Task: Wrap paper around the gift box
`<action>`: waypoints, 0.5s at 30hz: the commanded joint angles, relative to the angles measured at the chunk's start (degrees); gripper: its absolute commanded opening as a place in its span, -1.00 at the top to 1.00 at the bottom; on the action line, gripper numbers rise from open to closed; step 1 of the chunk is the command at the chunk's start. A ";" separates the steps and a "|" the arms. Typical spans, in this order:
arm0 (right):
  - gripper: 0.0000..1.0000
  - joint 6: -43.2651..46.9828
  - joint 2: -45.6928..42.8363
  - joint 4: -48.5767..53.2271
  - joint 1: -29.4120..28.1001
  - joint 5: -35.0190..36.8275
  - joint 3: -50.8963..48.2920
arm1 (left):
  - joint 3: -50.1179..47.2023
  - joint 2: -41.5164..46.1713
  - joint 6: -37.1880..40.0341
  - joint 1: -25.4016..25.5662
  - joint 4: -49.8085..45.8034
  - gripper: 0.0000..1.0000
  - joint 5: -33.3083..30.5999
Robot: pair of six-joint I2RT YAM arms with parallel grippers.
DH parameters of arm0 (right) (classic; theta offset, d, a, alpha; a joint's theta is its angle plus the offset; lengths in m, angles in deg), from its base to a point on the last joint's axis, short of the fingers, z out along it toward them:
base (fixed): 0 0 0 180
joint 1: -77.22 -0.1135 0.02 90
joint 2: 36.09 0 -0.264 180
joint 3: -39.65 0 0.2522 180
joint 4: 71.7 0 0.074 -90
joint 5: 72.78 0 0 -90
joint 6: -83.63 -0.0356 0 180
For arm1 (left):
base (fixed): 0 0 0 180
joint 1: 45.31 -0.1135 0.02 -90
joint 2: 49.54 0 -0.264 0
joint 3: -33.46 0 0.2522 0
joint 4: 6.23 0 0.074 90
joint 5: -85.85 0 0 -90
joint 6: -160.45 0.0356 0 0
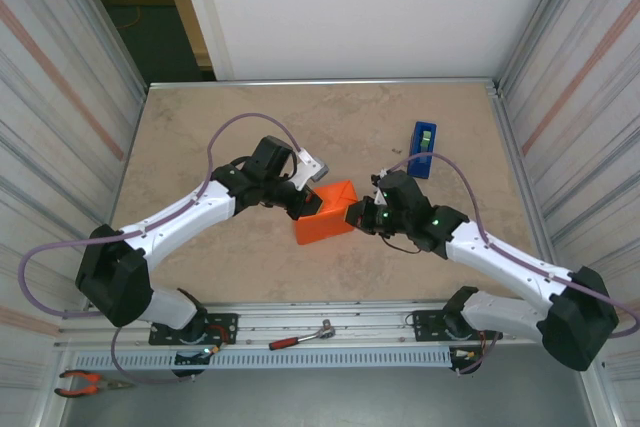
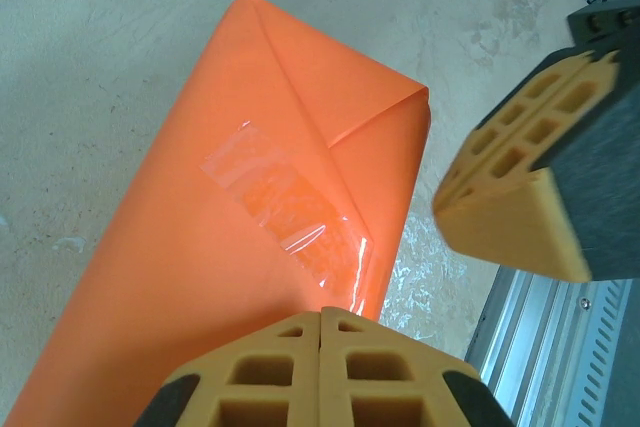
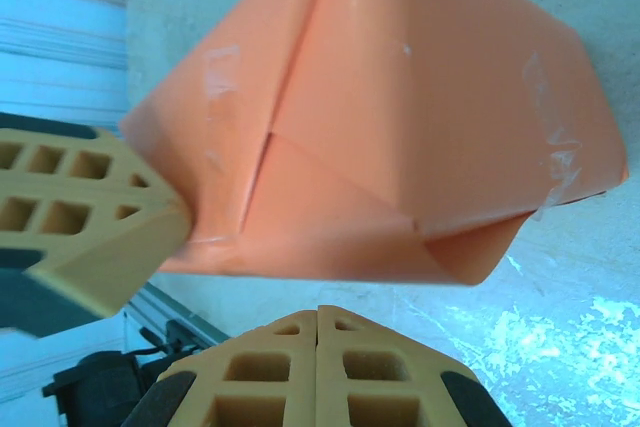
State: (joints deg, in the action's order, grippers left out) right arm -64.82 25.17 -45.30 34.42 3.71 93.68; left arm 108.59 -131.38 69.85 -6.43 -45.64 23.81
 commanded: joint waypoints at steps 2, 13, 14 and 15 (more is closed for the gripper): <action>1.00 -0.80 -2.26 2.88 0.68 1.11 1.70 | -2.54 -0.50 0.43 0.04 -5.91 1.00 -2.43; 1.00 1.07 10.17 -1.47 3.55 -2.81 12.89 | -2.81 0.01 0.47 0.09 -5.36 1.00 -2.22; 1.00 0.93 12.07 -2.22 3.67 -3.28 13.60 | -2.75 -0.12 0.55 0.02 -5.23 1.00 -2.13; 1.00 0.81 13.32 -2.92 3.79 -3.79 14.17 | -2.72 -0.12 0.45 0.01 -5.20 1.00 -2.13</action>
State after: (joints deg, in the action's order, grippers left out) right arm -64.52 35.46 -46.13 37.65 2.18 105.66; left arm 108.22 -131.03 69.85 -6.43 -45.21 23.75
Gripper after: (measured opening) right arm 0.063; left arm 0.062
